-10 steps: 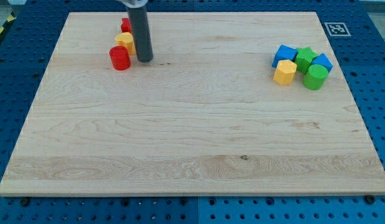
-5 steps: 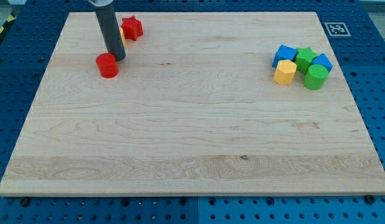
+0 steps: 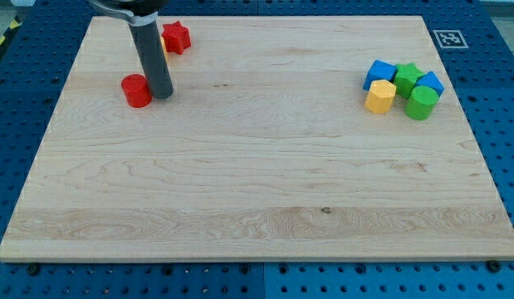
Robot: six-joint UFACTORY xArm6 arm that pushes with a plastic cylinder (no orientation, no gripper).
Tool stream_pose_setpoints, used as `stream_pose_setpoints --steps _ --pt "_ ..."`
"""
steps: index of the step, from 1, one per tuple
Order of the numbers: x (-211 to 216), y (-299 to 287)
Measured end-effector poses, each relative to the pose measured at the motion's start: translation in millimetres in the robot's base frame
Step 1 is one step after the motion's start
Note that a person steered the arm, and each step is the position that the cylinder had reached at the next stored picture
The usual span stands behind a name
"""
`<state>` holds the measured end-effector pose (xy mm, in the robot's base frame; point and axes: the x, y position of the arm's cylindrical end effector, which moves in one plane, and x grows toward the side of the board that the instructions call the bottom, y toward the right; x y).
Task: Push the red blocks along with the heart towards the center left
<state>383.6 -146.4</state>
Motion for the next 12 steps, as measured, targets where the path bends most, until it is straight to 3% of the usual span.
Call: stream_pose_setpoints --steps 2,4,6,9,10,12 --pt "3 -23" --pt "0 48" --pt "-87 62" --pt "-160 42" --pt "-161 20" --pt "-106 11"
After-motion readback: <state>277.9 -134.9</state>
